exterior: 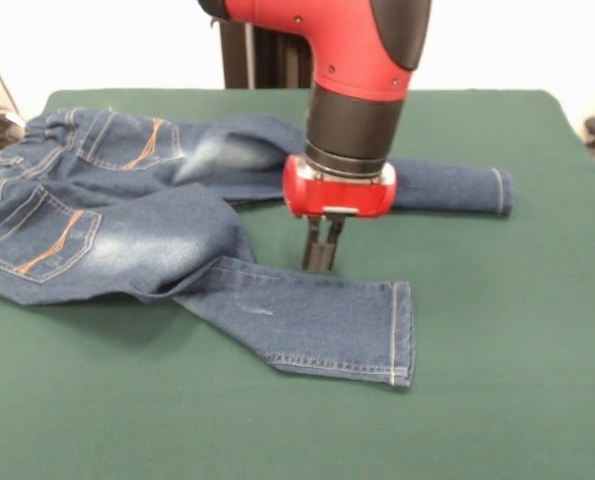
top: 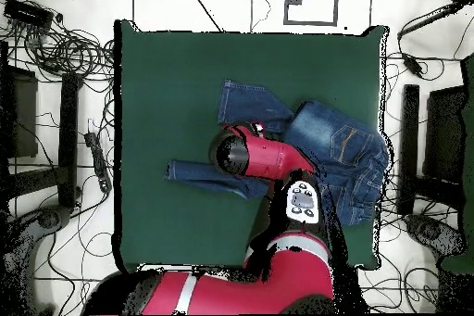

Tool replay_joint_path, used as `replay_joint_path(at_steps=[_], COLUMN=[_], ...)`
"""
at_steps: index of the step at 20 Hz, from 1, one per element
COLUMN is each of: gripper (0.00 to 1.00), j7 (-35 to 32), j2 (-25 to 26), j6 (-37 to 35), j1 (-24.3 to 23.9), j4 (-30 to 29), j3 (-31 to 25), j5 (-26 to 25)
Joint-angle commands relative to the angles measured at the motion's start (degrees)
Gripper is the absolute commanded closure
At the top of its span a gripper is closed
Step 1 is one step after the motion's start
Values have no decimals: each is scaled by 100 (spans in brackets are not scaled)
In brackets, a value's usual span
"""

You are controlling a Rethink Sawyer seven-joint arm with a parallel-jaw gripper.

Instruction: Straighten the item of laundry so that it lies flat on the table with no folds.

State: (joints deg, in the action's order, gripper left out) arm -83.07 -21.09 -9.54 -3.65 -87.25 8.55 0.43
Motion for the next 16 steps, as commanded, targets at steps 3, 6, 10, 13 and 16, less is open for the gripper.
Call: replay_joint_path(at_steps=[3, 6, 10, 13, 16], gripper=[100, 100, 100, 100, 100], j7=[-338, -408, -488, -545, -593], j2=[58, 165, 73, -269, -520], j6=[-284, -260, -356, -613, -853], j1=[122, 59, 35, 98, 162], j4=[124, 195, 188, -22, -184], j3=[64, -3, -33, 33, 102], j5=[-462, -551, -626, -649, -653])
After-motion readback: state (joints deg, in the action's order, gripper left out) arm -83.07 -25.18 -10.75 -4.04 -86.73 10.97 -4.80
